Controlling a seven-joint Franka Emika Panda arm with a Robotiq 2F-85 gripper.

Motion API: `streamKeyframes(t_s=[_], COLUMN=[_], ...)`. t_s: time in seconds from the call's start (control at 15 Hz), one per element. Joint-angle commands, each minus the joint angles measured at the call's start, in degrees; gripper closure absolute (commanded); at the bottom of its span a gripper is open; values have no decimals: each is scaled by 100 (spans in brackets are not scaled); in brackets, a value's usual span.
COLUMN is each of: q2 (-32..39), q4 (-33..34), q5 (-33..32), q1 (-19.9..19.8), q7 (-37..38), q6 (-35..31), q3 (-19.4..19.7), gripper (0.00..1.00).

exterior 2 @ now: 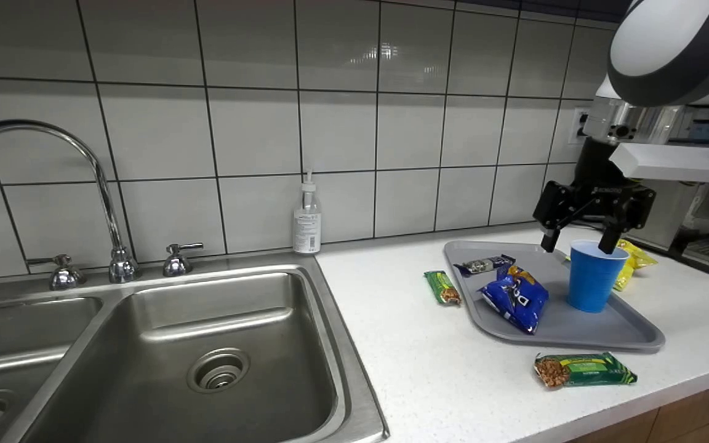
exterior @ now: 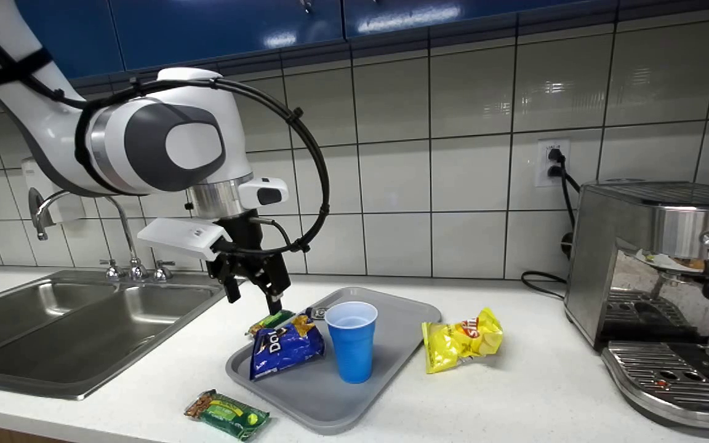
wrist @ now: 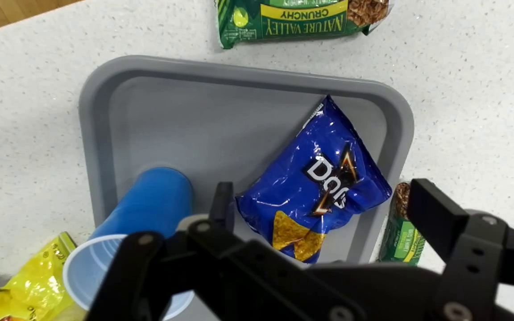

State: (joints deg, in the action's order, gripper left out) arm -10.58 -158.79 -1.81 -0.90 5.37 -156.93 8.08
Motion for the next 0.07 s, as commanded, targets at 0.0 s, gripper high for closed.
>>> streamKeyframes(t_s=[0.0], q2=[-2], q4=[3], q5=[74], q1=[-158], q7=[-54], q6=[12], q3=[-171], gripper=[0])
